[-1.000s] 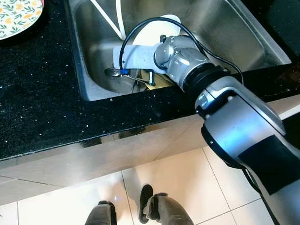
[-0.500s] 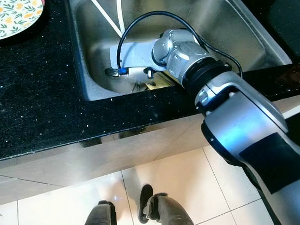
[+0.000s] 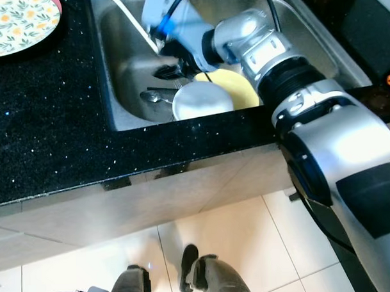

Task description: Kitchen organization

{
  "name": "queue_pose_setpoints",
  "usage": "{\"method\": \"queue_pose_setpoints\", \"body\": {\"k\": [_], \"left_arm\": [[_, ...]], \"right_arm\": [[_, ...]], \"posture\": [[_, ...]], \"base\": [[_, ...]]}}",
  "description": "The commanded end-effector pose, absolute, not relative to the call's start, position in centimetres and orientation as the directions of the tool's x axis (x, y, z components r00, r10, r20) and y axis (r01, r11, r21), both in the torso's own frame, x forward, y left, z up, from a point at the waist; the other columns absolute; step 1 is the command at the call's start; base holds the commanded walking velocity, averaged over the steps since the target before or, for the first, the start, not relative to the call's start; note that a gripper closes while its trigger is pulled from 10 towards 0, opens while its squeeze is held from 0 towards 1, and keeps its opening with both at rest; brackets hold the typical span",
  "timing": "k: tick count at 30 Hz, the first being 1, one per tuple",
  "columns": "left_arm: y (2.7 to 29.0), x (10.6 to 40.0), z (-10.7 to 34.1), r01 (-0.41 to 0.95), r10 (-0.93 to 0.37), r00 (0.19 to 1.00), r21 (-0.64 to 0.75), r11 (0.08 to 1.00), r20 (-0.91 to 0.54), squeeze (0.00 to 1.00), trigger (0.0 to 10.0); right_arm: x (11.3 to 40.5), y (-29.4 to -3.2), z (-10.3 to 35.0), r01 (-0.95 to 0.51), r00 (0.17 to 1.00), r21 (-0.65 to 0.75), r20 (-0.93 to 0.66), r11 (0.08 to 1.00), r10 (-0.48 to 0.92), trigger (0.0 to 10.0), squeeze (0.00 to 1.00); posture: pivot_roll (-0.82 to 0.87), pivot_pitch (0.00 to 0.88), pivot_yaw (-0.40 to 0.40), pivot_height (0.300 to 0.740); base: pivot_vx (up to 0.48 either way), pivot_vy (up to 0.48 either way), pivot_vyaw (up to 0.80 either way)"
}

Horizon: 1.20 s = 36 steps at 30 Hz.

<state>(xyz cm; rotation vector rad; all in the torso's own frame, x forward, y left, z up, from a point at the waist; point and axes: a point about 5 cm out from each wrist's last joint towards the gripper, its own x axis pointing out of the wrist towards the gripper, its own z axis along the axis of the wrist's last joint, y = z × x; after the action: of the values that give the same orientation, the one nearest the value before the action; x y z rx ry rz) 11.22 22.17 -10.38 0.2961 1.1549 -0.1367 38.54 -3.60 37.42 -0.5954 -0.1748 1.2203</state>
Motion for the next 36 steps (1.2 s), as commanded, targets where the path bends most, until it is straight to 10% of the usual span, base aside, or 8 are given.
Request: {"method": "queue_pose_setpoints", "body": {"k": [1,9,14,36], "left_arm": [[21.1,11.0,-10.7,0.275,0.012,0.375,0.123,0.954,-0.927,0.0,10.0],[21.9,12.9,-10.1,0.244,0.046,0.402,0.156,0.957,-0.914,0.0,10.0],[22.5,12.7,-10.0,0.237,0.067,0.389,0.17,0.956,-0.919,0.0,10.0],[27.5,13.5,-8.4,0.235,0.282,0.352,0.376,0.896,-0.893,0.0,10.0]], "right_arm": [[38.0,-4.4,37.3,-0.888,0.207,-0.428,-0.05,0.166,0.977,10.0,0.0],[34.2,-6.6,35.2,-0.949,-0.289,-0.248,0.443,-0.193,0.849,10.0,0.0],[31.2,-7.0,33.0,-0.909,-0.416,-0.244,0.487,-0.338,0.768,10.0,0.0],[22.4,-9.1,20.4,-0.845,-0.477,0.134,0.247,-0.518,0.843,10.0,0.0]], "posture": [[0.15,0.152,-0.099,0.74],[0.14,0.101,-0.081,0.74],[0.13,0.085,-0.071,0.74],[0.13,0.058,-0.056,0.74]], "base": [[0.0,0.0,0.0],[0.0,0.0,0.0],[0.0,0.0,0.0],[0.0,0.0,0.0]]}}
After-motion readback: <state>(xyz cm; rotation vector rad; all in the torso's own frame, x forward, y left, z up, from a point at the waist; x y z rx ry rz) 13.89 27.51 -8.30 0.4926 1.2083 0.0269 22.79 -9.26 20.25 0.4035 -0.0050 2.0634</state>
